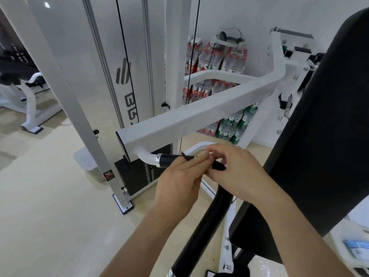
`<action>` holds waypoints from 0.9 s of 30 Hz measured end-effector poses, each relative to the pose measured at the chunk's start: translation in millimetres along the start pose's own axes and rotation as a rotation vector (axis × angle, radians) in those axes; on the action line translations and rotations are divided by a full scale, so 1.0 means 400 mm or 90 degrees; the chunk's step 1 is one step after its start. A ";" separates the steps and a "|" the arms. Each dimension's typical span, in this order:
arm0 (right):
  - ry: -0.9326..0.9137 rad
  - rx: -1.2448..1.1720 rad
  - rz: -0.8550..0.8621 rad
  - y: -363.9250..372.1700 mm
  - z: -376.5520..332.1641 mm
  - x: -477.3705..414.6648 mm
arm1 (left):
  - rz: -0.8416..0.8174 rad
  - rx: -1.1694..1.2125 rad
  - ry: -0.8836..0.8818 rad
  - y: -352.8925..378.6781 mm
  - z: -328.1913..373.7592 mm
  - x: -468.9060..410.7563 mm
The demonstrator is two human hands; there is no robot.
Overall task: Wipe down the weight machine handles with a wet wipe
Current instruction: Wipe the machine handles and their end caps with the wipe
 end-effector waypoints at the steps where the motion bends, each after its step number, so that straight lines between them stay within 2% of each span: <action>1: -0.006 0.010 0.010 0.001 -0.001 -0.006 | 0.008 0.015 -0.005 -0.003 -0.005 -0.002; 5: -0.030 0.066 0.025 0.016 -0.017 -0.027 | 0.038 0.060 -0.050 -0.019 -0.025 -0.005; 10: -0.027 0.008 0.061 0.017 -0.016 -0.037 | 0.044 0.126 -0.122 -0.030 -0.029 -0.004; 12: -0.036 0.007 0.093 0.010 -0.018 -0.025 | 0.045 0.158 -0.168 -0.042 -0.032 0.006; 15: -0.053 0.090 0.164 -0.012 -0.022 0.001 | 0.070 0.142 -0.187 -0.074 -0.002 0.037; 17: -0.076 0.151 0.209 -0.018 -0.033 0.017 | 0.027 0.144 -0.205 -0.073 0.025 0.070; 19: -0.094 0.204 0.222 -0.007 -0.042 0.017 | -0.068 0.140 -0.227 -0.045 0.050 0.110; 22: -0.145 0.195 0.248 0.003 -0.075 -0.005 | -0.130 0.136 -0.252 -0.029 0.069 0.148; 25: -0.175 0.212 0.163 0.032 -0.115 -0.035 | -0.168 0.155 -0.295 -0.026 0.065 0.146; 27: -0.197 0.248 0.155 0.034 -0.124 -0.031 | -0.188 0.153 -0.311 -0.027 0.062 0.146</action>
Point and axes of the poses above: each hand's wrist, its own x-axis away from the middle knuckle, its own y-axis out of the palm, z = x × y, the point moved 8 cm from there along -x, towards the middle knuckle, and after that the axes turned 7 degrees about x, right-handed, at the moved point
